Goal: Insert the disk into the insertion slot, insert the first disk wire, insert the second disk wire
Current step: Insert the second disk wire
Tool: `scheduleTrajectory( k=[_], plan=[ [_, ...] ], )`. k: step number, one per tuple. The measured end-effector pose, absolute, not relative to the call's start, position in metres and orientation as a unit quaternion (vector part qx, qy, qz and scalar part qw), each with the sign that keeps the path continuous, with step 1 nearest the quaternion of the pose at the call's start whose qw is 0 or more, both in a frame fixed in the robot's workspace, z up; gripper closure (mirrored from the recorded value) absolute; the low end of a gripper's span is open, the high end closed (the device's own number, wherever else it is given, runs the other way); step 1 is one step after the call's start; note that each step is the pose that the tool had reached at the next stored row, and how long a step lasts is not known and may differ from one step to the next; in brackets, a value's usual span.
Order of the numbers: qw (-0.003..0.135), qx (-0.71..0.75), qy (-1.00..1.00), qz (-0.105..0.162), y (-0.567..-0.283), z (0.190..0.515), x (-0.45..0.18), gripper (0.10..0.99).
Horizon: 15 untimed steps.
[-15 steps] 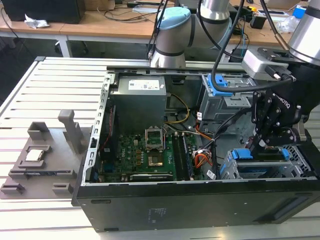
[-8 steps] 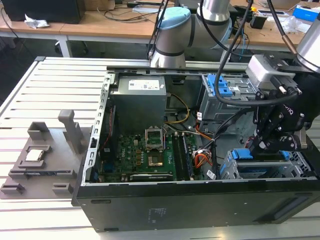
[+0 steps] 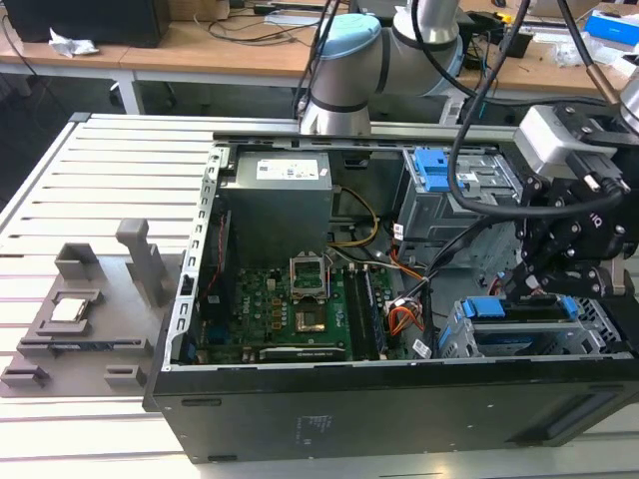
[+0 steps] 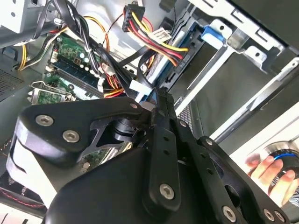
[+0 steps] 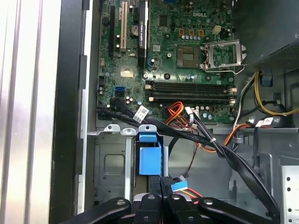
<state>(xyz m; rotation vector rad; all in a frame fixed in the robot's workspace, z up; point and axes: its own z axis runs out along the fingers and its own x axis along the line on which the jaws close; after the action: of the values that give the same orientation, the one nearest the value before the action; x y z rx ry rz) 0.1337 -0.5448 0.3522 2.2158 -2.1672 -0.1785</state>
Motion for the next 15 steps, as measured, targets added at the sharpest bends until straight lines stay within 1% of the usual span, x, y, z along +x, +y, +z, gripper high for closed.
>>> scheduleTrajectory(
  k=[3,15],
  plan=[
    [0.023,0.713,-0.698,-0.065,-0.547,0.351,0.143,0.961],
    [0.028,0.712,-0.697,-0.074,-0.550,0.346,0.151,0.961]
  ],
)
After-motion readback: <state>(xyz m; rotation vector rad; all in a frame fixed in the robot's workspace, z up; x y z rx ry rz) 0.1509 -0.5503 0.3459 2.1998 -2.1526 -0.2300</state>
